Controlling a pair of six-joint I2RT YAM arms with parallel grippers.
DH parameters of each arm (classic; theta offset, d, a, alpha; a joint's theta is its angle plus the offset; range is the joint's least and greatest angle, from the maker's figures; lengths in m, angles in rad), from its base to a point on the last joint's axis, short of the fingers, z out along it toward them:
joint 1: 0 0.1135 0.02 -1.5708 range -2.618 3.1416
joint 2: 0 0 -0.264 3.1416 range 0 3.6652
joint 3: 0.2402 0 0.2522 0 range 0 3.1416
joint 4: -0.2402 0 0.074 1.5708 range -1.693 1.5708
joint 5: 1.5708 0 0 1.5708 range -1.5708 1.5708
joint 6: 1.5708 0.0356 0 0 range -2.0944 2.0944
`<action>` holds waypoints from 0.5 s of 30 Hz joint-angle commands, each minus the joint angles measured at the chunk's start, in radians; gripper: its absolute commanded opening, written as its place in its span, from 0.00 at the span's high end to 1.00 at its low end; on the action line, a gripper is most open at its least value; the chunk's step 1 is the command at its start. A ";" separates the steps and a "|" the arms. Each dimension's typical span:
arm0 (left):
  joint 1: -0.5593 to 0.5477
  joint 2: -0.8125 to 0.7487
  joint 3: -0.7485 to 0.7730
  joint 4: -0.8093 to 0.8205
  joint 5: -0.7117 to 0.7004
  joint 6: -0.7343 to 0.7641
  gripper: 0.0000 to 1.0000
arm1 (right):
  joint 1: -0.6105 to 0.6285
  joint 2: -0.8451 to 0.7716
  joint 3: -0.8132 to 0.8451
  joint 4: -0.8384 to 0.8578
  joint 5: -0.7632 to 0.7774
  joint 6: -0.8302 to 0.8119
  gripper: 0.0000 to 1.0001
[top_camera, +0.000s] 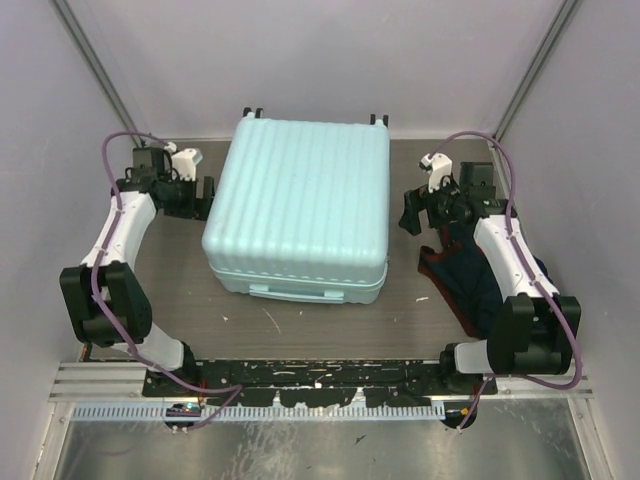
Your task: Pack the luggage
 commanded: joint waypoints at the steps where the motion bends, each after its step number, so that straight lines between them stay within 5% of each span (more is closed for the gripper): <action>1: -0.097 -0.088 -0.029 0.049 0.075 -0.012 0.16 | -0.022 -0.025 0.005 -0.001 0.003 -0.027 0.00; 15: -0.263 -0.140 -0.008 -0.009 0.069 -0.026 0.21 | -0.049 -0.025 0.010 -0.008 -0.031 -0.036 0.00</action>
